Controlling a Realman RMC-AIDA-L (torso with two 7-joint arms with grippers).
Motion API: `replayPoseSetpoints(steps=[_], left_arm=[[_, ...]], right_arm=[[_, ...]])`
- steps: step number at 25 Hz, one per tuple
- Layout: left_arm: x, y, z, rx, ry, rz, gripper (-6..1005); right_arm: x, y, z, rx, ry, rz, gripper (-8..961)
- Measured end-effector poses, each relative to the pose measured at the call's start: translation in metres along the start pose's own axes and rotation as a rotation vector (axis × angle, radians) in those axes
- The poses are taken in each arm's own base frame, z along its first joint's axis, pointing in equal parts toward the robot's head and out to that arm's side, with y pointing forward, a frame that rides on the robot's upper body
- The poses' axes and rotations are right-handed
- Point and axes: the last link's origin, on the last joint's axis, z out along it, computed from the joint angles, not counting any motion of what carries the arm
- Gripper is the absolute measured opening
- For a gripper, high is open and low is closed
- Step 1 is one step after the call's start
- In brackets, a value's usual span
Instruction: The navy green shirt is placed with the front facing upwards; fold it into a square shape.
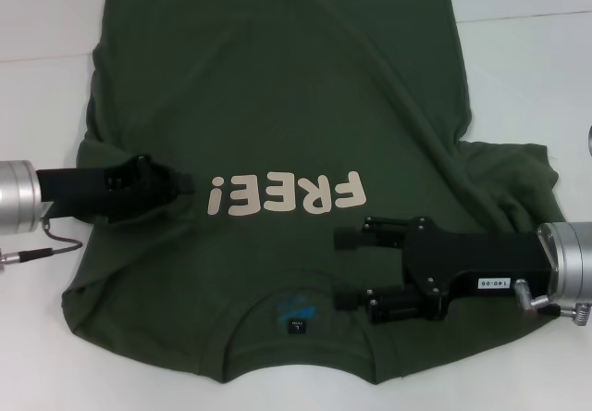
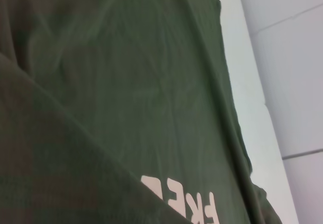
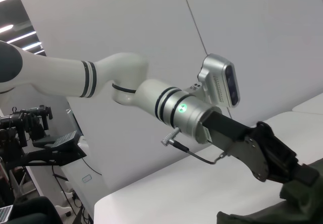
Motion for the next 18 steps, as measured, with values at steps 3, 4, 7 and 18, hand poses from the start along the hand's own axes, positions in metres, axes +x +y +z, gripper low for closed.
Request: replayPoseSetpoints(steps=[3,4,7,18], left_arm=[[0.000,-0.001,0.006,0.008,0.004,-0.011,44],[0.000,-0.002,0.007,0.012,0.006,-0.012,44],[0.001,-0.002,0.010,0.022,0.010,-0.011,44],[-0.001,0.002,0.020,0.032,-0.031,0.001,51]], right_arm=[[0.000,0.000,0.000,0.001,0.000,0.001,880],[0.001,0.000,0.000,0.001,-0.001,0.002,880],[0.001,0.000,0.000,0.001,-0.001,0.002,880],[0.001,0.000,0.000,0.002,0.000,0.001,879]])
